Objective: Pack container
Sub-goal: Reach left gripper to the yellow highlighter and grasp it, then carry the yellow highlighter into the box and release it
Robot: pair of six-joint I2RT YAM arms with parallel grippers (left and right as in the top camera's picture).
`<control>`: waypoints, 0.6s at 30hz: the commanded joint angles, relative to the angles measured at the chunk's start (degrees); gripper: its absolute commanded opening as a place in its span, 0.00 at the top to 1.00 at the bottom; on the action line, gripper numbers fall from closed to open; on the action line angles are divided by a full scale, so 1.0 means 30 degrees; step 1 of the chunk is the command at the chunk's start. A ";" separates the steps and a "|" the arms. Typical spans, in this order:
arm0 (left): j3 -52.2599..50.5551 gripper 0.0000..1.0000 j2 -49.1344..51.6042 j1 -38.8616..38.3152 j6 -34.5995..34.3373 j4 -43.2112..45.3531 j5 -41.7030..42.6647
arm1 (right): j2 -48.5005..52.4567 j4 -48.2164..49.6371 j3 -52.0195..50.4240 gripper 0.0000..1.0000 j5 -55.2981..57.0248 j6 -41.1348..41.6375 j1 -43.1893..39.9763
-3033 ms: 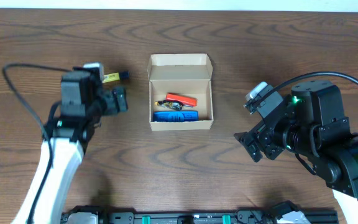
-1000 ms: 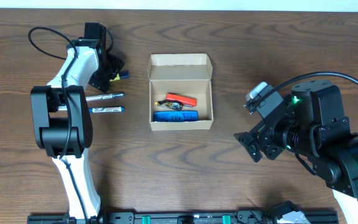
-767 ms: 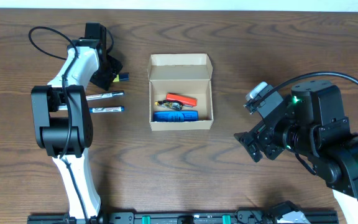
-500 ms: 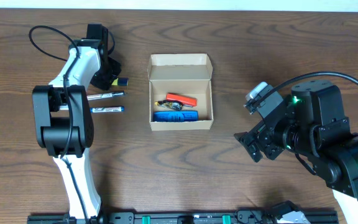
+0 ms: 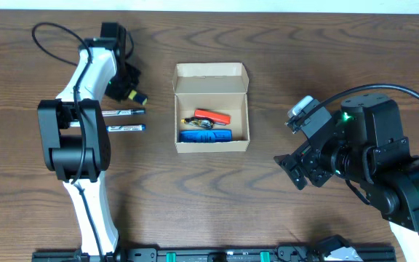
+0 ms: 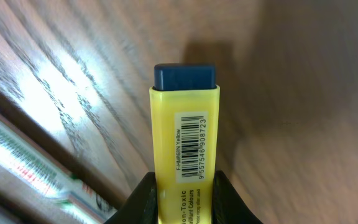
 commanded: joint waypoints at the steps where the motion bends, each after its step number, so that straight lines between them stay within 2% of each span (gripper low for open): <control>1: 0.2521 0.94 -0.0153 -0.0444 0.1603 -0.1384 -0.0889 | -0.0036 -0.0022 -0.0051 0.01 -0.0015 0.0051 -0.0153; 6: 0.4459 0.94 -0.1217 -0.1807 0.4080 -0.3220 -0.1435 | -0.0036 -0.0022 -0.0051 0.01 -0.0015 0.0051 -0.0153; 18: 0.4364 0.94 -0.4240 -0.7053 0.7614 -0.6178 -0.1209 | -0.0036 -0.0022 -0.0051 0.01 -0.0015 0.0051 -0.0153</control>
